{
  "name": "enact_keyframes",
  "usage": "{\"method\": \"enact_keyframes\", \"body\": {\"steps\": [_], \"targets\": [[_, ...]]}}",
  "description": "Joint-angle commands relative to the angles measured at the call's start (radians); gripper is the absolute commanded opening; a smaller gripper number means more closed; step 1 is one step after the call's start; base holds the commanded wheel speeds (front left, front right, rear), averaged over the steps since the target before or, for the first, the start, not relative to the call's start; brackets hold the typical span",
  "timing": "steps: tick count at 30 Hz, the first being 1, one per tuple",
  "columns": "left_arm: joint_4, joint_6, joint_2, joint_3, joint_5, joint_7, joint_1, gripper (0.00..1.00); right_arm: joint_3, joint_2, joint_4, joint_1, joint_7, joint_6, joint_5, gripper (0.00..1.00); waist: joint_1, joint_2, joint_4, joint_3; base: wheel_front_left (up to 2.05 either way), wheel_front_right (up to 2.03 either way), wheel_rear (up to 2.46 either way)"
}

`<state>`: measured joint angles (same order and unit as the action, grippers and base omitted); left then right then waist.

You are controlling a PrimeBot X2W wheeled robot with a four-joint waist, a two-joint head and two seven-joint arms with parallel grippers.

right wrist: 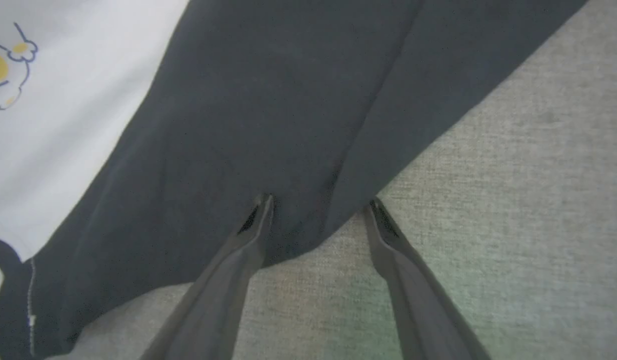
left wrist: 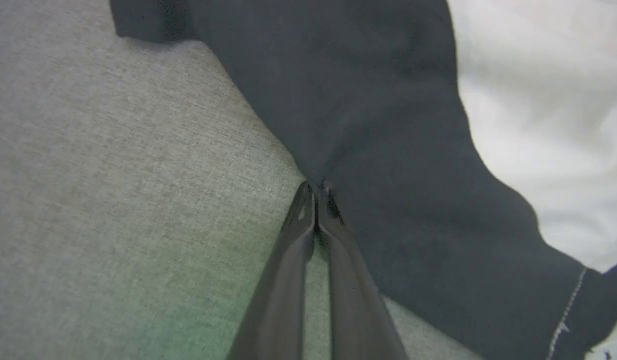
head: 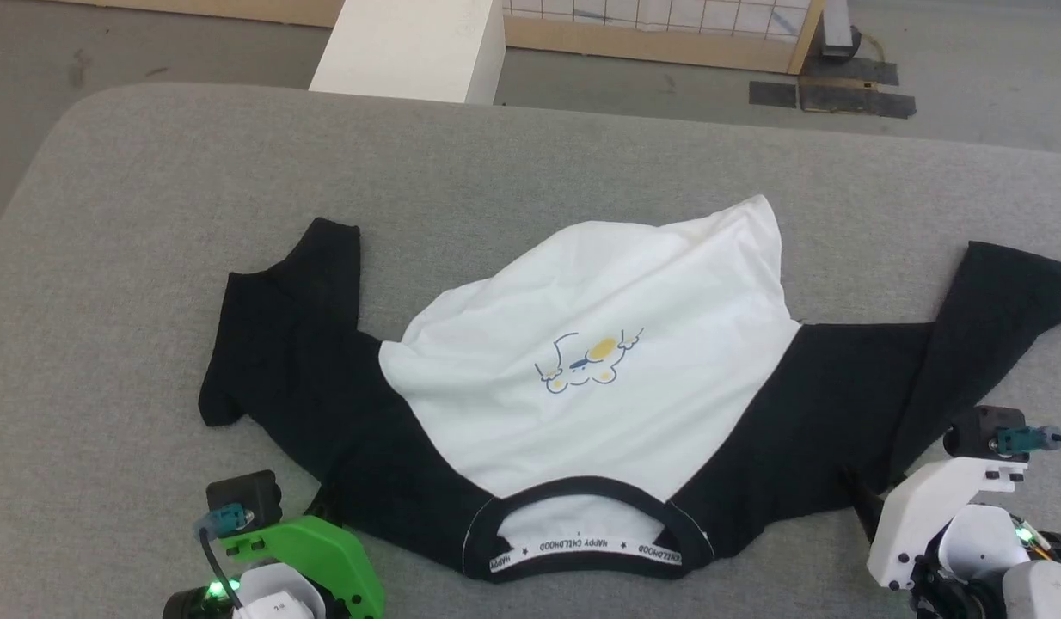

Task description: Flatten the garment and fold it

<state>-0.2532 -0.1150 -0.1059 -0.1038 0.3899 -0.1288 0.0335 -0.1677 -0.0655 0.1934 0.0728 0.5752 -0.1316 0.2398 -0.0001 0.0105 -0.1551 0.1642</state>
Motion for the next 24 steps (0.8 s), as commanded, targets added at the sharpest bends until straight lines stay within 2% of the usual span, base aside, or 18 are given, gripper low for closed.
{"method": "enact_keyframes", "body": {"steps": [1, 9, 15, 20, 24], "targets": [[-0.005, 0.007, 0.001, -0.002, 0.002, 0.008, 0.016, 0.00, 0.024, 0.015, 0.014, -0.012, 0.022, 0.001, 0.008, 0.00, 0.0001, -0.0105, -0.004, 0.004, 0.00, 0.00, 0.00], [0.021, 0.026, -0.003, 0.006, 0.018, 0.067, 0.027, 0.00, 0.012, 0.015, -0.072, -0.027, -0.034, 0.001, 0.041, 0.00, 0.0001, -0.0105, 0.010, -0.018, 0.00, 0.00, 0.00], [0.149, 0.092, 0.003, 0.047, 0.120, 0.091, 0.061, 0.00, -0.003, 0.015, -0.220, -0.039, -0.050, 0.001, 0.062, 0.00, 0.0001, -0.0105, 0.028, -0.052, 0.00, 0.00, 0.00], [0.293, 0.137, -0.011, 0.066, 0.209, 0.024, 0.140, 0.00, -0.021, 0.015, -0.399, -0.005, 0.009, 0.001, 0.002, 0.00, 0.0001, -0.0105, 0.043, -0.070, 0.00, 0.00, 0.00], [0.392, 0.147, -0.023, 0.073, 0.295, -0.086, 0.240, 0.00, -0.006, -0.007, -0.505, 0.084, 0.091, 0.001, -0.048, 0.00, 0.0001, -0.0105, 0.061, -0.063, 0.00, 0.00, 0.00]]}}
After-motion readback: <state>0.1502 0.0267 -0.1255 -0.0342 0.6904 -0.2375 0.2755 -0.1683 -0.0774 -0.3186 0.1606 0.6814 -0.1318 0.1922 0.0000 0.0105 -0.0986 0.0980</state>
